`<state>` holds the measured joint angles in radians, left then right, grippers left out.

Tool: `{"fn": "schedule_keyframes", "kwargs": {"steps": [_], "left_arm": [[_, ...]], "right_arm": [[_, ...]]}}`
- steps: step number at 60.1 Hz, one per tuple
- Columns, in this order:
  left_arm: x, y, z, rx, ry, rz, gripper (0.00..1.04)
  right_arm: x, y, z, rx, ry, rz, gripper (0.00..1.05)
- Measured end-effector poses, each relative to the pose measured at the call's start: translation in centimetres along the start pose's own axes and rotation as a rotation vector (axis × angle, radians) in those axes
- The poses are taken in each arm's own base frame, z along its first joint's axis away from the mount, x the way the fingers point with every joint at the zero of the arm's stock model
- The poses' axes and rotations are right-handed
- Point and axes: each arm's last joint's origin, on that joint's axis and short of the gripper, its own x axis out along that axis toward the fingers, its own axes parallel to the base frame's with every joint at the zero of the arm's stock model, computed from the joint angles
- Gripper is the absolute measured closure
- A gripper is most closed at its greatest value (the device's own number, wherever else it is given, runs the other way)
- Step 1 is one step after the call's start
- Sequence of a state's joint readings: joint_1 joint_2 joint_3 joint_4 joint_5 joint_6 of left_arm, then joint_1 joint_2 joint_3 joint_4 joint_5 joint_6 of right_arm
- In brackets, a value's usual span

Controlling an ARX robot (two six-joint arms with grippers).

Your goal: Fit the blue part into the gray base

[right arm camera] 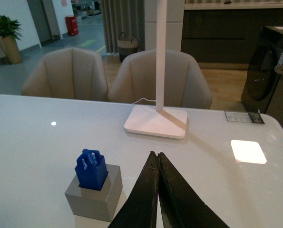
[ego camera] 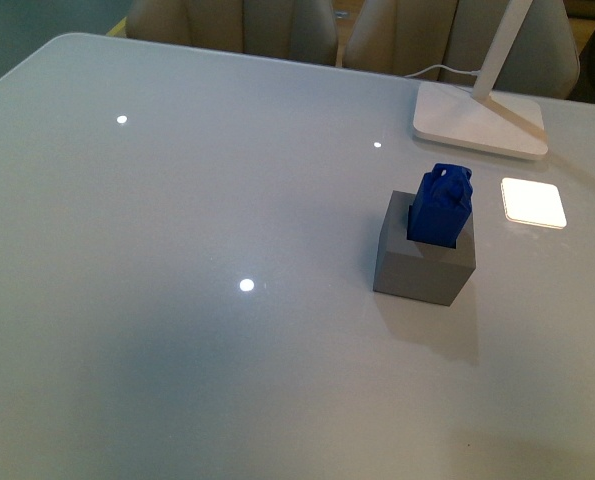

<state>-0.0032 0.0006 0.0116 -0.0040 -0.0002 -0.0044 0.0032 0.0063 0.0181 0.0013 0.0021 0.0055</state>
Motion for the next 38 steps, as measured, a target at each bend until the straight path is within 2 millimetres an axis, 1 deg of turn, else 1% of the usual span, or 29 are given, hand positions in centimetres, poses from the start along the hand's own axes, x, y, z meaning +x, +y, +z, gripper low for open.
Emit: {"fn": "schedule_keyframes", "kwargs": {"steps": [3,6,19,21,22,24,27,28,29,31,33,38], "left_arm": [[0.00,0.00,0.00,0.000,0.000,0.000,0.07],[0.00,0.00,0.00,0.000,0.000,0.000,0.07],[0.00,0.00,0.00,0.000,0.000,0.000,0.07],[0.00,0.00,0.00,0.000,0.000,0.000,0.07],[0.00,0.00,0.00,0.000,0.000,0.000,0.07],[0.00,0.00,0.00,0.000,0.000,0.000,0.07],[0.00,0.00,0.00,0.000,0.000,0.000,0.07],[0.00,0.00,0.00,0.000,0.000,0.000,0.07],[0.00,0.00,0.00,0.000,0.000,0.000,0.07],[0.00,0.00,0.00,0.000,0.000,0.000,0.07],[0.00,0.00,0.00,0.000,0.000,0.000,0.07],[0.00,0.00,0.00,0.000,0.000,0.000,0.07]], "right_arm": [[0.00,0.00,0.00,-0.002,0.000,0.000,1.01],[0.00,0.00,0.00,-0.002,0.000,0.000,0.91],[0.00,0.00,0.00,-0.002,0.000,0.000,0.54],[0.00,0.00,0.00,-0.002,0.000,0.000,0.47],[0.00,0.00,0.00,-0.002,0.000,0.000,0.45],[0.00,0.00,0.00,-0.002,0.000,0.000,0.34],[0.00,0.00,0.00,-0.002,0.000,0.000,0.21],[0.00,0.00,0.00,-0.002,0.000,0.000,0.18],[0.00,0.00,0.00,-0.002,0.000,0.000,0.17],[0.00,0.00,0.00,-0.002,0.000,0.000,0.10],[0.00,0.00,0.00,-0.001,0.000,0.000,0.07],[0.00,0.00,0.00,-0.002,0.000,0.000,0.09]]}}
